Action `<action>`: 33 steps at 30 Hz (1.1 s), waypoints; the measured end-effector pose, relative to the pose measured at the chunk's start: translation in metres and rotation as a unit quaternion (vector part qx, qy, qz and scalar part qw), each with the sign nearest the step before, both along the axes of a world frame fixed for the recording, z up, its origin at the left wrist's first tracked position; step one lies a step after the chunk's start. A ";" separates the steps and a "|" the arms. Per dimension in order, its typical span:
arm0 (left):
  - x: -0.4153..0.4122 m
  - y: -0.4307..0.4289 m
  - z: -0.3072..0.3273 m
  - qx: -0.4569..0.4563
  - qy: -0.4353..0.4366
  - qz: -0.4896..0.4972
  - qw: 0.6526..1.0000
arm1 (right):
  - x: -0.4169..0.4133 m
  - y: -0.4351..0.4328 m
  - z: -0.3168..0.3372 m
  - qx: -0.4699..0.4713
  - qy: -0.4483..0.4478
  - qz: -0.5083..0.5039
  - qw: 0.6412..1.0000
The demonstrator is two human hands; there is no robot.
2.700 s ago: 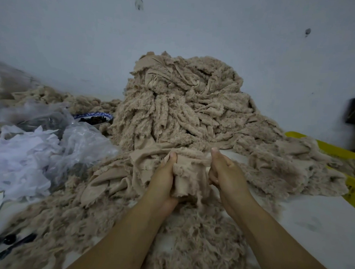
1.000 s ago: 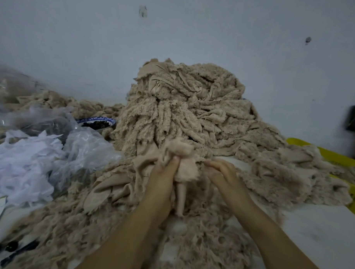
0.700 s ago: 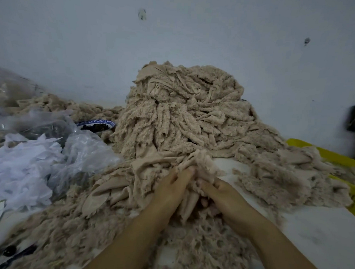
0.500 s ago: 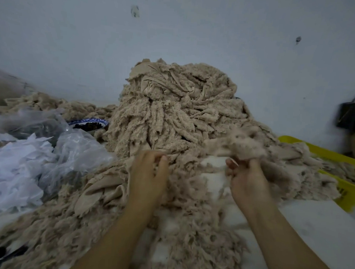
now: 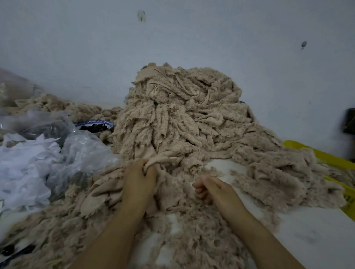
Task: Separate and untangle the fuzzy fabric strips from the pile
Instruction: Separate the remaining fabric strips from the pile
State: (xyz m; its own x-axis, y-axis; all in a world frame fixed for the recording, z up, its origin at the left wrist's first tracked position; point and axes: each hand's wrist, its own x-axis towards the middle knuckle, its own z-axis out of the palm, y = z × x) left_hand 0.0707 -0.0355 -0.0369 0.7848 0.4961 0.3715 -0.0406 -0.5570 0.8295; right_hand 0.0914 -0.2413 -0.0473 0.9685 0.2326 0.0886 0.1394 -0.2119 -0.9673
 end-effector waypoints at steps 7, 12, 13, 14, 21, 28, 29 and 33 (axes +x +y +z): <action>-0.019 -0.049 0.010 0.053 -0.064 -0.254 0.964 | -0.003 0.007 0.005 0.046 -0.001 0.045 0.998; -0.021 -0.067 0.002 0.112 -0.039 -0.347 0.930 | -0.001 0.006 0.010 0.159 0.065 -0.001 0.985; -0.021 -0.068 0.001 0.108 -0.027 -0.345 0.932 | 0.001 0.004 0.009 0.169 0.066 -0.018 0.983; -0.020 -0.067 0.000 0.091 -0.013 -0.343 0.935 | 0.003 0.003 0.008 0.164 0.055 -0.027 0.985; -0.016 -0.055 -0.002 -0.060 0.057 -0.234 0.969 | -0.002 0.007 0.005 0.024 -0.044 -0.013 0.999; -0.007 -0.049 -0.005 -0.018 0.056 -0.243 0.968 | 0.000 0.007 -0.008 -0.133 -0.080 0.041 0.987; -0.006 -0.049 -0.006 -0.020 0.048 -0.238 0.970 | 0.000 0.007 -0.008 -0.139 -0.084 0.046 0.986; -0.006 -0.043 -0.004 -0.149 0.024 -0.193 0.969 | -0.004 0.011 0.001 -0.129 -0.090 0.043 0.987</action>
State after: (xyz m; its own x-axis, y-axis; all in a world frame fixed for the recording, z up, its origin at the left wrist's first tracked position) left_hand 0.0648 -0.0788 -0.0408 0.9463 0.2413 0.2152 -0.1558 -0.2430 0.9574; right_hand 0.0870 -0.2305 -0.0468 0.9182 0.3510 0.1838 0.3315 -0.4268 -0.8414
